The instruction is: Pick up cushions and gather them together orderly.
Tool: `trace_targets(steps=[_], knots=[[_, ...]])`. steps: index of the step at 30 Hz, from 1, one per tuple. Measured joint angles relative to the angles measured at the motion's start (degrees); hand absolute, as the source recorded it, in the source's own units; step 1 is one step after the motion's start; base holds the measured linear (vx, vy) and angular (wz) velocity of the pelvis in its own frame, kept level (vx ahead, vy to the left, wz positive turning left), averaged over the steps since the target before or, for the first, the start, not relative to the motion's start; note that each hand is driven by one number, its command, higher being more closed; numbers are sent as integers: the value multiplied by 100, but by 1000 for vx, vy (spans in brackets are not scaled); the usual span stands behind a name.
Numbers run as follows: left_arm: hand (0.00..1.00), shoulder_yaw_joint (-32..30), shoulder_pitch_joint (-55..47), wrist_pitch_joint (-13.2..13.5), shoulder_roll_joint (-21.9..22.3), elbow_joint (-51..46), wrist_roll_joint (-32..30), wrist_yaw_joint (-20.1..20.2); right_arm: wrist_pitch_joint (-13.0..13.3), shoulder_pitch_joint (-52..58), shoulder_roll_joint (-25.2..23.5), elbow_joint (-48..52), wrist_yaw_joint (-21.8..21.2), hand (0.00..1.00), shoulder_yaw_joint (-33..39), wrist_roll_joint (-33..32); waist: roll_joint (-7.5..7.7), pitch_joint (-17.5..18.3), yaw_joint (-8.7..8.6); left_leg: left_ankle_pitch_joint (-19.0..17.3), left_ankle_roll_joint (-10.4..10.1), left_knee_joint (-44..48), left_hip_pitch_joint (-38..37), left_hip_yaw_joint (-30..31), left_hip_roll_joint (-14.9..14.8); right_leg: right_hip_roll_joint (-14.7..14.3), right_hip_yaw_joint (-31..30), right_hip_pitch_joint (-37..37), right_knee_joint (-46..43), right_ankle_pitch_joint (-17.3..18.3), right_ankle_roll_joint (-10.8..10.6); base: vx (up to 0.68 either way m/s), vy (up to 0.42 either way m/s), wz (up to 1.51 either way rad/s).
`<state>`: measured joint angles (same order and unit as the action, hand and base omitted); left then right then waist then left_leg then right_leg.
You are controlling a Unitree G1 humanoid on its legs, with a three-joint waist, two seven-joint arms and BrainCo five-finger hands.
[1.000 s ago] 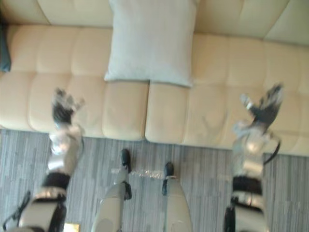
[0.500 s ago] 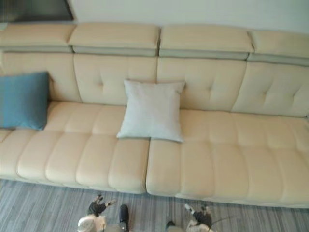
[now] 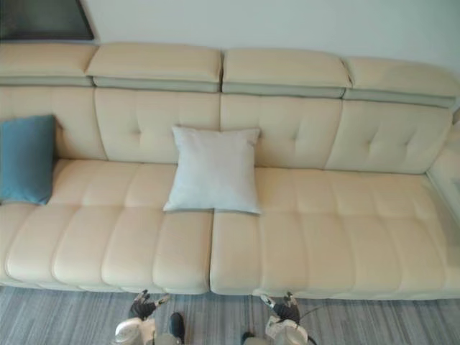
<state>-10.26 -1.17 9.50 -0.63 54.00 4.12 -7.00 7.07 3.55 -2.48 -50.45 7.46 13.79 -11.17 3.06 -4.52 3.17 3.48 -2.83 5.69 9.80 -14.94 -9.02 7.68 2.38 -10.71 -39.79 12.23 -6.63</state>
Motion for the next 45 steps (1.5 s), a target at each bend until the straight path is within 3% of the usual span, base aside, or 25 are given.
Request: trace_targets(steps=[2, 4, 6, 8, 9, 10, 11, 12, 13, 14, 15, 16, 17, 19, 20, 21, 22, 24, 31, 38, 40, 42, 43, 44, 45], knots=[[0, -23, 37, 1, -49, -196, -5, -50, 5, -6, 16, -2, 21, 0, -2, -1, 110, 64, 49, 16, -17, 441, 405, 139, -8, 178, -325, 209, -811, 80, -152, -121, -126, 28], [0, -131, 42, -12, -12, -222, -3, -57, 5, -89, 35, -8, 26, 0, 4, -2, 180, 97, 94, 37, -51, 835, 773, 158, -77, 145, -606, 623, -108, 281, -276, -222, -233, 4], [0, -98, -58, -30, 208, -220, 7, -53, 11, -114, 124, 3, 62, 0, 27, -5, -168, 90, 243, 241, -125, 837, 981, 194, -411, -149, -288, 1000, 1023, 734, -208, -308, -286, -29], [0, 149, -125, -30, 347, -206, 48, -43, 13, -62, 250, 5, 137, 0, 9, -9, -369, 91, 302, 612, -195, 673, 1128, 219, -615, -328, 72, 1081, 1445, 1082, 2, -375, -276, -9], [0, 234, -118, -33, 363, -177, 52, -37, 12, -57, 252, 7, 159, 0, -8, -9, -458, 45, 300, 909, -231, 482, 1124, 258, -633, -406, 169, 1094, 1480, 1143, 89, -479, -296, 52], [0, 416, -44, -42, 364, -113, 50, -2, 7, 21, 252, 5, 201, 0, 4, -10, -487, -16, 213, 1619, -215, -60, 1103, 262, -636, -467, 407, 1046, 1539, 1102, 170, -357, -149, 63], [0, 455, 10, -42, 362, -115, 48, 6, 5, 60, 230, -3, 217, 0, 5, -10, -449, -52, 169, 1602, -234, -34, 1103, 220, -636, -444, 576, 1037, 1568, 1095, 254, -396, -159, 54], [0, 431, 14, -63, 358, -140, 48, 6, -10, 84, 183, -5, 226, 0, 4, -13, -372, -100, 202, 976, -313, 483, 1117, 72, -626, -407, 839, 1014, 1640, 1047, 506, -330, -117, 20], [0, 410, 50, -98, 348, -147, 48, 6, -17, 92, 169, -5, 232, 0, 5, -13, -286, -152, 205, 287, -240, 1113, 1114, 102, -533, -338, 922, 960, 1637, 992, 596, -299, -122, 10], [0, 405, 57, -100, 342, -157, 47, 8, -17, 94, 160, -5, 230, 0, 5, -13, -255, -170, 199, 37, -219, 1399, 1113, 142, -504, -312, 938, 933, 1637, 958, 625, -297, -69, 6], [0, 403, 77, -105, 336, -164, 46, 15, -18, 100, 139, -6, 228, 0, 5, -13, -194, -185, 183, -406, -187, 1977, 1111, 249, -473, -252, 933, 856, 1638, 871, 617, -262, 1, 4], [0, 403, 78, -111, 343, -163, 45, 19, -21, 104, 134, -8, 227, 0, 6, -12, -188, -189, 163, -597, -177, 2202, 1107, 347, -464, -236, 933, 825, 1646, 827, 608, -279, 65, 0], [0, 403, 67, -129, 363, -149, 43, 69, -49, 107, 134, -29, 217, 0, 7, -11, -204, -180, 132, -1159, -198, 2792, 1000, 632, -473, -218, 893, 733, 1673, 700, 542, -193, 109, -5], [0, 388, 38, -143, 362, -126, 43, 81, -70, 100, 123, -49, 195, 0, 9, -11, -233, -161, 132, -1605, -292, 2983, 811, 851, -448, -212, 794, 659, 1719, 584, 460, -125, 214, -19], [0, 341, 39, -151, 367, -59, 43, 85, -77, 94, 103, -55, 167, 0, 33, -9, -331, -116, 109, -1917, -416, 2761, 621, 1034, -371, -217, 701, 636, 1760, 496, 334, -75, 272, -22], [0, 333, 32, -151, 368, -41, 43, 86, -80, 93, 103, -62, 156, 0, 70, -8, -343, -111, 92, -1991, -458, 2604, 564, 1063, -330, -234, 648, 614, 1770, 479, 296, -118, 307, -22], [0, 331, -39, -150, 231, -38, 37, 75, -111, 83, -66, -239, 111, 0, 126, -5, -130, -24, 29, -1857, -356, 2203, 449, 870, -74, -68, 458, 556, 2003, 351, 179, -107, 222, -13], [0, 330, -105, -151, 129, -21, -8, 76, -142, 126, -102, -342, 35, 0, 187, -2, -11, 112, -3, -1777, -301, 1945, 382, 749, 120, 58, 307, 587, 2348, 117, 111, -59, 192, -20], [0, 331, -61, -157, 100, 312, -296, 108, -167, 109, -95, -456, -7, 0, 538, 2, -117, 198, -61, -1667, -149, 1590, 150, 550, 383, 174, 46, 840, 3077, -361, 27, 10, 108, -15], [0, 330, 8, -163, 150, 526, -522, 141, -200, 130, -60, -499, -26, 0, 693, 2, -228, 313, -61, -1603, -109, 1423, 2, 526, 319, 48, -161, 883, 3339, -508, 200, 91, -22, -21], [0, 322, 40, -212, 156, 545, -526, 189, -204, 55, -46, -534, -34, 0, 685, 2, -221, 300, -52, -1604, -111, 1332, -99, 423, 167, -113, -405, 834, 3463, -766, 391, 46, -7, -52], [0, 318, 96, -246, 156, 614, -527, 201, -205, -16, -3, -538, -26, 0, 645, 5, -226, 274, -28, -1606, -113, 1314, -188, 169, 23, -236, -583, 710, 3481, -1030, 386, 3, 6, -87], [0, 282, 121, -248, 155, 627, -529, 201, -205, -90, 30, -519, -22, 0, 574, 8, -254, 255, -13, -1608, -111, 1316, -192, 27, -76, -316, -476, 535, 3421, -1211, 308, -28, 18, -153], [0, 252, 183, -252, 151, 634, -527, 200, -190, -229, 82, -490, -19, 0, 481, 41, -317, 199, 29, -1606, -108, 1244, -194, -158, -200, -409, 4, 264, 3392, -1518, 404, -38, 16, -133], [0, 252, 171, -251, 151, 631, -524, 198, -190, -278, 107, -488, -12, 0, 444, 71, -337, 187, 43, -1604, -106, 1204, -194, -263, -256, -417, 236, 230, 3401, -1584, 495, -54, -20, -137]])
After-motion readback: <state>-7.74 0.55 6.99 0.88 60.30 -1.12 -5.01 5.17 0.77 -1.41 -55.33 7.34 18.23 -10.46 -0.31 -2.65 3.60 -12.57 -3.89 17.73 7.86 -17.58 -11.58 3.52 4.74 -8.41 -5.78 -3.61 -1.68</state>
